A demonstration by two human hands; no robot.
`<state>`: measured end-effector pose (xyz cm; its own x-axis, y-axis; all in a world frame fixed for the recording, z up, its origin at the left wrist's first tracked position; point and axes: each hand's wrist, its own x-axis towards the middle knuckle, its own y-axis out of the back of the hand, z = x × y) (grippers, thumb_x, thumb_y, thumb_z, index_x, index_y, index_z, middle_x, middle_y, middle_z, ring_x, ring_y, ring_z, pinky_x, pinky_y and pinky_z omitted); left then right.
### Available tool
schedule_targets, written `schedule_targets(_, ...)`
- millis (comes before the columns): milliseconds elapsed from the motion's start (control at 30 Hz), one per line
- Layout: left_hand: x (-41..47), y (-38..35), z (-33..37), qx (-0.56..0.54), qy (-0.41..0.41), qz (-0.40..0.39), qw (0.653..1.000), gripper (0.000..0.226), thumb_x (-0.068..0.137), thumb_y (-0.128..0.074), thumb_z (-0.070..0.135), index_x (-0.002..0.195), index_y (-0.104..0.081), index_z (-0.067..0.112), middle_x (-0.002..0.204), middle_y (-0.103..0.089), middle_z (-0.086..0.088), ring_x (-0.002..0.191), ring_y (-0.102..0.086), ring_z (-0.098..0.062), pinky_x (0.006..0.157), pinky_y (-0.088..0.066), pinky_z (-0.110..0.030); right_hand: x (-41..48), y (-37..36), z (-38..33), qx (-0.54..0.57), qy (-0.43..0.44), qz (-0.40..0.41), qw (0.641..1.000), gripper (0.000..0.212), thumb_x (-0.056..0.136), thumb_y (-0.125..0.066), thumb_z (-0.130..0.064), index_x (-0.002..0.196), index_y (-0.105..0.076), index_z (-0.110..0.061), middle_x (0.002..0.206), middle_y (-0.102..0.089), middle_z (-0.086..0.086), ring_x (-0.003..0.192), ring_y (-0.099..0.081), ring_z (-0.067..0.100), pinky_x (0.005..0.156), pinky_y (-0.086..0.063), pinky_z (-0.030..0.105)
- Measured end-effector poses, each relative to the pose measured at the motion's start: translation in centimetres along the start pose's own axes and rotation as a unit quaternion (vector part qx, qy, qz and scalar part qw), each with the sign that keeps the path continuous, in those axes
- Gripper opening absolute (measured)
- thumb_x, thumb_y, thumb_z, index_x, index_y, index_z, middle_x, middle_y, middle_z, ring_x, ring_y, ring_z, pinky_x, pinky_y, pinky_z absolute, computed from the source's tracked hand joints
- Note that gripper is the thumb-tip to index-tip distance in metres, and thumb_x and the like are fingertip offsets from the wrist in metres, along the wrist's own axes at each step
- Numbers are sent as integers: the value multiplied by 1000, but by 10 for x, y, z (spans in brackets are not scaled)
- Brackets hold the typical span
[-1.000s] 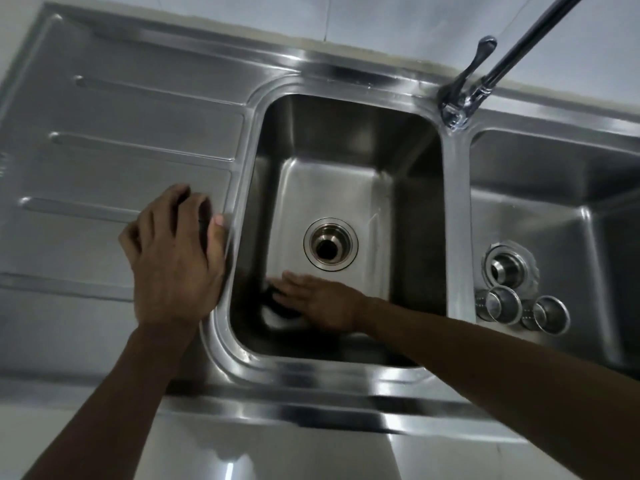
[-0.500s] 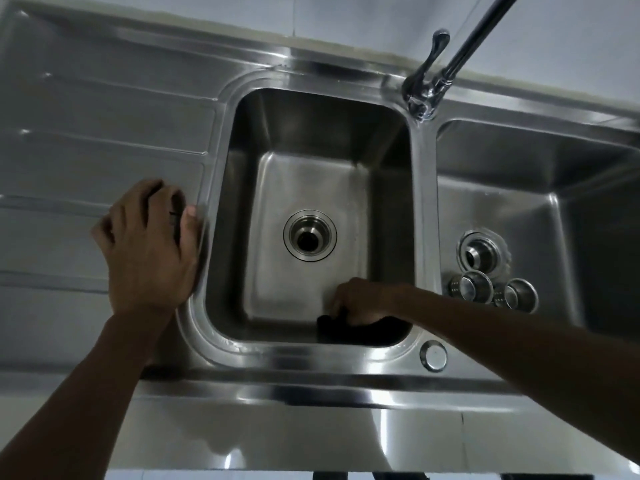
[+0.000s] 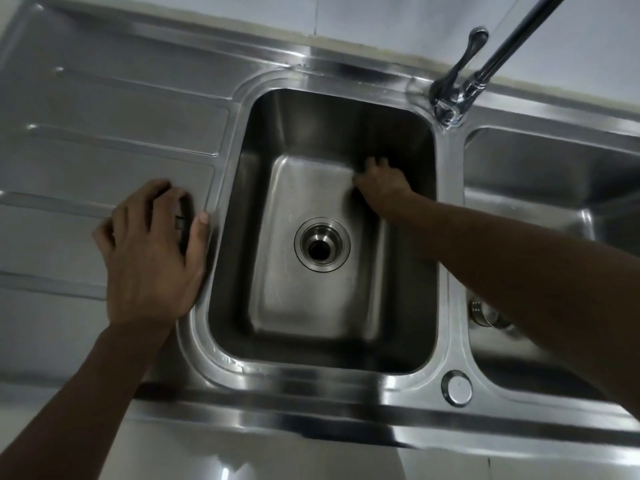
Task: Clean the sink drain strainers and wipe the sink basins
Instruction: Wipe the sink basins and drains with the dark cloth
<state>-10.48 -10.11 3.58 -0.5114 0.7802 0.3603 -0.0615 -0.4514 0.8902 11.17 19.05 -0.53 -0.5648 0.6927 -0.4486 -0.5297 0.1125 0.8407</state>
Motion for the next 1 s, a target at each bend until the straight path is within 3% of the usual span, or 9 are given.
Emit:
schedule_targets(167, 3, 1, 0, 1, -2, -10, 1000, 52, 105, -34, 63, 134, -51, 23, 148, -46, -3, 136, -44, -29, 109, -30, -47, 2, -23, -13, 148, -94, 70, 982, 40, 100, -41, -3, 138, -50, -11, 140, -39, 27, 125, -44, 47, 97, -46, 51)
schedule_targets(233, 2, 0, 0, 1, 0, -13, 1000, 55, 104, -32, 66, 134, -51, 23, 149, -46, -3, 137, -43, -28, 110, -29, -47, -14, -31, -32, 154, -62, 69, 984, 39, 99, -43, -7, 138, -48, -12, 138, -43, 26, 124, -45, 45, 102, -41, 47)
schedule_targets(500, 3, 0, 0, 16, 1, -9, 1000, 55, 104, -32, 66, 132, -51, 24, 148, -47, -2, 137, -44, -26, 110, -28, -44, -78, -38, -81, 105, 127, 48, 985, 34, 97, -49, -6, 127, -63, -13, 129, -57, 11, 121, -54, 36, 88, -52, 42)
schedule_targets(600, 3, 1, 1, 10, 0, -16, 1000, 54, 104, -34, 66, 132, -51, 24, 148, -47, -2, 136, -44, -27, 110, -29, -47, -71, -33, -112, 177, 69, -17, 982, 30, 92, -54, -2, 118, -67, -5, 123, -65, 16, 116, -61, 38, 89, -53, 42)
schedule_targets(667, 3, 3, 1, 5, 3, -19, 1000, 54, 104, -34, 66, 133, -52, 24, 148, -47, -2, 137, -44, -27, 110, -30, -48, -49, -26, -118, 348, -21, -71, 934, 30, 94, -54, -9, 120, -66, -1, 124, -64, 19, 116, -61, 38, 89, -51, 38)
schedule_targets(767, 3, 3, 2, 5, 5, -20, 1000, 55, 104, -34, 66, 134, -52, 23, 149, -47, -3, 137, -43, -28, 111, -30, -49, -27, -24, -113, 576, -157, -105, 795, 38, 100, -49, -13, 135, -56, -1, 137, -58, 18, 126, -57, 32, 79, -49, 28)
schedule_targets(833, 3, 3, 1, 7, 4, -25, 1000, 55, 104, -34, 66, 134, -52, 23, 149, -46, -3, 137, -43, -27, 111, -29, -49, -30, -33, -114, 481, -149, -89, 859, 35, 100, -51, -15, 129, -60, 1, 131, -62, 18, 120, -60, 32, 79, -46, 28)
schedule_targets(900, 4, 3, 1, 8, 2, -26, 1000, 56, 104, -34, 67, 134, -52, 23, 149, -46, -3, 137, -43, -28, 111, -30, -48, -39, -38, -110, 336, -33, -68, 939, 28, 96, -56, -15, 117, -67, 1, 122, -66, 16, 115, -61, 32, 82, -44, 27)
schedule_targets(1000, 3, 5, 3, 9, 5, -28, 1000, 58, 104, -33, 67, 135, -52, 22, 150, -47, -4, 137, -44, -29, 110, -30, -49, -41, -28, -86, 171, 138, -95, 971, 29, 93, -60, -11, 120, -68, -5, 124, -65, 14, 115, -61, 32, 90, -49, 34)
